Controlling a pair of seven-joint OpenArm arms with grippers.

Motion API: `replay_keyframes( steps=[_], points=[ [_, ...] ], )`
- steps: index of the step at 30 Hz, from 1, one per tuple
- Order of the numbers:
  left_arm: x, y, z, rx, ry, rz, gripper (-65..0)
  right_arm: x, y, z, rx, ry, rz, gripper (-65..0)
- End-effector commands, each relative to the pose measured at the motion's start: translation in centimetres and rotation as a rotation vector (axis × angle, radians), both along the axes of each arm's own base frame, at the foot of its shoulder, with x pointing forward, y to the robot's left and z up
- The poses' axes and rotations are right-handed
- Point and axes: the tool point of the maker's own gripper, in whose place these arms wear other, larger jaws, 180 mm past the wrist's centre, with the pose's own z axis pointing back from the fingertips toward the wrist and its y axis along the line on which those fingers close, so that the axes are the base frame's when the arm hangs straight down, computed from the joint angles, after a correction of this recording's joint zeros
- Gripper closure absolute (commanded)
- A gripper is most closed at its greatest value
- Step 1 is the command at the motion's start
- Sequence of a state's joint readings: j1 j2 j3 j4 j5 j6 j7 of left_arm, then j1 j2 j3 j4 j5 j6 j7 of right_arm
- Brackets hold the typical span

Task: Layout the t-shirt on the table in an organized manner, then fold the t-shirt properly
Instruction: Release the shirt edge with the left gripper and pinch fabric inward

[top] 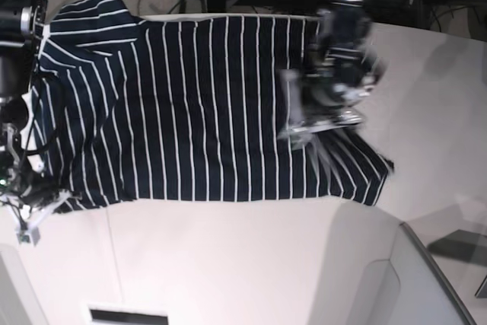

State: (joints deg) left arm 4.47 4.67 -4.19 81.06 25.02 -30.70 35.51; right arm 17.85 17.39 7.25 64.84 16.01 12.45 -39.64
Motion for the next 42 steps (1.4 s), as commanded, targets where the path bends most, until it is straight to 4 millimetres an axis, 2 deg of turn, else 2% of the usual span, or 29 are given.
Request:
replay_keyframes(
  steps=[1, 3, 5, 6, 8, 9, 13, 17, 20, 25, 27, 29, 34, 40, 42],
  points=[
    [1.7, -2.7, 1.5, -0.071, -0.050, -0.029, 0.0, 1.3, -0.8, 2.4, -0.025, -0.060, -0.004, 0.0],
    [2.3, -7.6, 1.8, -0.191, -0.038, -0.068, 0.0, 0.8, -0.5, 2.7, -0.033, -0.053, 0.007, 0.0],
    [3.3, -10.7, 2.2, -0.240, -0.045, -0.068, 0.0, 0.5, -0.3, 2.9, -0.041, -0.055, 0.016, 0.0],
    [3.8, -11.4, 2.6, -0.243, -0.063, -0.049, 0.0, 0.4, -0.2, 3.1, -0.044, -0.060, 0.020, 0.0],
    [4.6, -11.6, 3.6, -0.216, -0.123, -0.002, 0.0, 0.0, -0.2, 2.9, -0.047, -0.056, 0.021, 0.0],
    [5.0, -10.6, 4.0, -0.186, -0.152, 0.038, 0.0, -0.1, -0.3, 2.8, -0.051, -0.054, 0.021, 0.0],
    [4.4, -3.7, 3.3, -0.037, -0.145, 0.121, 0.0, -0.1, -0.4, 2.8, -0.054, -0.052, 0.021, 0.0],
    [2.7, 3.6, 2.9, 0.078, -0.145, 0.180, 0.0, 0.1, -0.3, 3.1, -0.055, -0.064, 0.022, 0.0],
    [1.5, 6.4, 4.1, 0.120, -0.175, 0.198, 0.0, 0.2, -0.3, 3.2, -0.054, -0.067, 0.022, 0.0],
    [-0.6, 6.3, 8.1, 0.110, -0.267, 0.182, 0.0, 0.6, 0.5, 3.4, -0.040, -0.074, 0.028, 0.0],
    [-1.6, 6.1, 8.3, 0.107, -0.262, 0.177, 0.0, 0.6, 0.6, 3.4, -0.038, -0.073, 0.027, 0.0],
    [-2.5, 6.0, 7.3, 0.107, -0.230, 0.177, 0.0, 0.6, 0.6, 3.4, -0.038, -0.073, 0.027, 0.0],
    [-4.3, 7.2, 3.0, 0.135, -0.116, 0.190, 0.0, 0.4, 0.5, 3.2, -0.038, -0.069, 0.026, 0.0],
    [-5.0, 7.0, 0.8, 0.112, -0.110, 0.168, 0.0, 0.4, 0.6, 3.1, -0.036, -0.068, 0.026, 0.0],
    [-6.4, 7.4, 0.2, 0.121, -0.082, 0.174, 0.0, 0.3, 0.6, 3.0, -0.036, -0.066, 0.027, 0.0]
  ],
)
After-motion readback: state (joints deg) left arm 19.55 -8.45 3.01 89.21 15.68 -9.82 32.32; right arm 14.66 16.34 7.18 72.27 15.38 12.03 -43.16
